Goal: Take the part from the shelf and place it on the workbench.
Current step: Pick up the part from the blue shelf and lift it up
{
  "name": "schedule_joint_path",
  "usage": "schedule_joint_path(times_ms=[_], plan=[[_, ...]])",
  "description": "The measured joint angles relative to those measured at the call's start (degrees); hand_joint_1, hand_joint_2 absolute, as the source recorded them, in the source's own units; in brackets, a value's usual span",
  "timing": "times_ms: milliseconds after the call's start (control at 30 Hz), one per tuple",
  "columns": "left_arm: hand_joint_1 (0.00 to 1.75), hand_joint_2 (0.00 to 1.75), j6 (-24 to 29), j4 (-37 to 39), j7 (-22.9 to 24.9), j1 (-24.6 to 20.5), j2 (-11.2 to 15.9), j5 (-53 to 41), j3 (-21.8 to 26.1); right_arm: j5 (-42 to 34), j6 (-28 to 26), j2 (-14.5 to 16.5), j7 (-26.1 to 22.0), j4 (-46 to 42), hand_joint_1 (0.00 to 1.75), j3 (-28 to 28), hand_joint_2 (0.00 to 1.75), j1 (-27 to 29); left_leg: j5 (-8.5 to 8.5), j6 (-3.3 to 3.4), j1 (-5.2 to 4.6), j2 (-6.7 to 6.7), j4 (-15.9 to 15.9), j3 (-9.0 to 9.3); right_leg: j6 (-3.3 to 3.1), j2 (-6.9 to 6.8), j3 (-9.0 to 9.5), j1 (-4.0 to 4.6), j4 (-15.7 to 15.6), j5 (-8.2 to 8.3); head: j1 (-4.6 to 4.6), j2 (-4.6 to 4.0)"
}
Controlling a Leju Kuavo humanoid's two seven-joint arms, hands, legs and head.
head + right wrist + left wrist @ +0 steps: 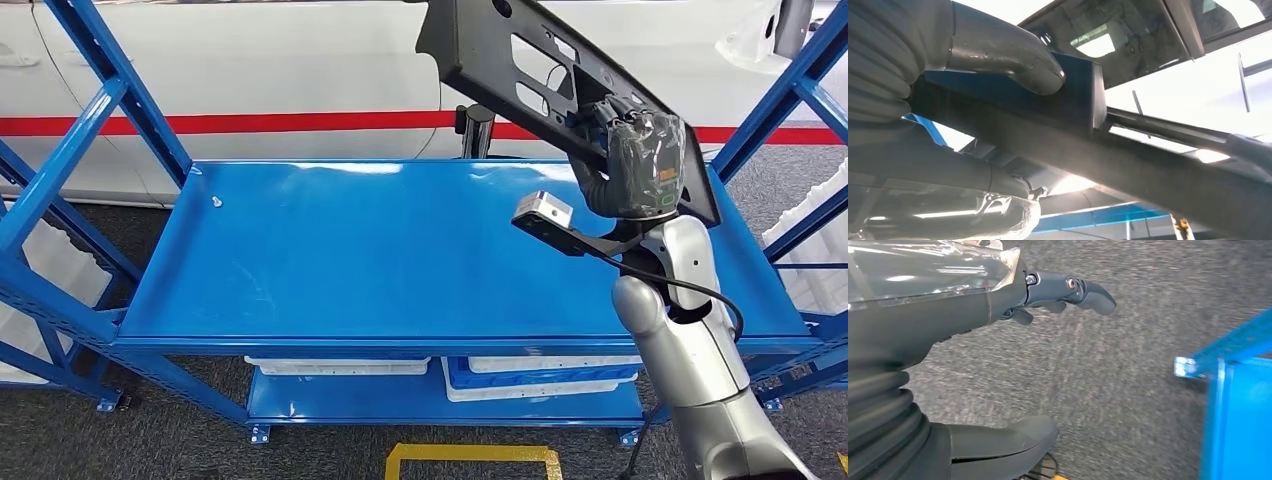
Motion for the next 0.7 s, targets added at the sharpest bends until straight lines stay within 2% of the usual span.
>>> schedule_joint_path(times_ms=[67, 100, 167, 200, 233, 267, 333, 367, 400, 467, 533, 567, 600, 667, 700], plan=[[0.00, 1.75, 0.46, 0.00, 1.08, -0.02, -0.06, -0.04, 0.42, -0.31, -0.72, -0.13, -0.21, -0.14, 1.75, -0.49, 1.75, 1.21, 1.05, 0.71, 0.52, 0.20, -1.25, 0.47, -0.09, -0.05, -1.01, 0.36, 1.96, -1.31, 0.10, 0.00], [0.00, 1.75, 0.61, 0.00, 1.49, -0.02, -0.09, -0.08, 0.54, -0.30, -0.98, -0.24, -0.26, -0.29, 1.75, -0.77, 1.75, 1.80, 1.43, 0.91, 0.79, 0.32, -1.76, 0.64, -0.40, -0.09, -2.35, 0.47, 4.79, -2.80, 0.22, 0.00], [0.00, 1.75, 0.70, 0.01, 2.03, 0.02, -0.11, -0.17, 0.63, -0.20, -1.15, -0.50, -0.27, -0.69, 1.75, -1.27, 1.75, 3.11, 1.59, 0.99, 0.80, 0.38, -1.80, 0.48, -0.78, -0.11, -5.95, 0.46, 12.95, -6.01, 0.34, 0.00], [0.00, 1.75, 0.72, 0.02, 2.18, 0.05, -0.12, -0.20, 0.67, -0.20, -1.09, -0.64, -0.27, -0.86, 1.75, -1.46, 1.75, 3.78, 1.59, 0.95, 0.86, 0.40, -1.73, 0.42, -0.59, -0.12, -7.33, 0.38, 16.06, -6.84, 0.38, 0.00], [0.00, 1.75, 0.74, 0.02, 2.26, 0.08, -0.13, -0.21, 0.72, -0.31, -0.96, -0.82, -0.28, -0.99, 1.75, -1.61, 1.75, 4.35, 1.54, 0.85, 0.97, 0.40, -1.60, 0.39, -0.13, -0.13, -7.77, 0.23, 17.16, -6.76, 0.37, 0.00], [0.00, 1.75, 0.76, 0.02, 2.29, 0.10, -0.13, -0.22, 0.79, -0.53, -0.78, -1.02, -0.33, -1.11, 1.75, -1.71, 1.75, 4.75, 1.41, 0.65, 1.16, 0.40, -1.38, 0.37, 0.54, -0.16, -7.04, 0.01, 15.83, -5.76, 0.38, 0.00], [0.00, 1.75, 0.77, 0.01, 2.21, 0.13, 0.01, -0.20, 0.96, -1.06, -0.49, -1.39, -0.48, -1.40, 1.75, -1.90, 1.75, 5.03, 0.81, -0.26, 1.56, 0.37, -0.45, 0.12, 2.06, -0.36, -3.15, -0.61, 8.22, -2.95, 0.43, 0.00], [0.00, 1.75, 0.76, 0.00, 2.14, 0.13, 0.16, -0.19, 1.08, -1.24, -0.39, -1.53, -0.55, -1.55, 1.75, -1.99, 1.75, 5.08, 0.44, -0.85, 1.59, 0.31, 0.23, -0.29, 2.35, -0.18, -1.47, -0.57, 5.27, -1.94, 0.52, 0.00], [0.00, 1.75, 0.77, -0.01, 2.06, 0.13, 0.34, -0.19, 1.22, -1.35, -0.34, -1.64, -0.57, -1.72, 1.75, -2.11, 1.75, 5.21, 0.07, -1.41, 1.45, 0.21, 1.04, -0.73, 2.26, -0.03, -0.54, -0.74, 3.43, -1.63, 0.60, 0.00], [0.00, 1.75, 0.78, -0.01, 1.93, 0.16, 0.58, -0.21, 1.47, -1.41, -0.26, -1.72, -0.62, -1.96, 1.75, -2.25, 1.75, 5.64, -0.33, -2.07, 1.14, -0.01, 2.21, -1.68, 1.36, 0.47, -0.75, -0.80, 3.62, -1.83, 0.57, 0.00], [0.00, 1.75, 0.78, 0.00, 1.90, 0.22, 0.78, -0.29, 1.59, -1.20, -0.25, -1.70, -0.68, -2.25, 1.75, -2.31, 1.75, 6.04, -1.14, -2.52, 1.34, -0.01, 3.22, -2.41, 0.47, 0.45, -1.54, -1.09, 3.94, -1.93, 0.41, 0.00], [0.00, 1.75, 0.77, 0.00, 1.89, 0.24, 0.87, -0.32, 1.64, -1.01, -0.26, -1.67, -0.71, -2.48, 1.75, -2.30, 1.75, 6.14, -2.41, -2.74, 1.47, 0.07, 4.56, -3.06, 0.00, 0.41, -1.90, -1.03, 4.02, -1.76, 0.41, 0.00], [0.00, 1.75, 0.73, 0.00, 1.85, 0.25, 0.91, -0.34, 1.70, -0.75, -0.26, -1.63, -0.72, -2.73, 1.75, -2.30, 1.75, 6.20, -4.38, -2.94, 1.58, 0.13, 7.06, -4.11, -0.50, 0.35, -2.25, -0.92, 4.01, -1.49, 0.38, 0.00], [0.00, 1.75, 0.65, 0.00, 1.67, 0.27, 0.90, -0.35, 1.81, -0.37, -0.20, -1.54, -0.72, -3.07, 1.75, -2.27, 1.75, 6.23, -8.84, -3.00, 1.56, 0.19, 14.31, -7.07, -1.33, 0.24, -3.00, -0.49, 4.01, -0.95, 0.37, 0.00], [0.00, 1.75, 0.61, 0.00, 1.57, 0.29, 0.91, -0.35, 1.87, -0.24, -0.15, -1.49, -0.72, -3.13, 1.75, -2.23, 1.75, 6.23, -10.17, -2.87, 1.53, 0.19, 17.40, -8.25, -1.68, 0.21, -3.40, -0.20, 4.02, -0.67, 0.36, 0.00]])
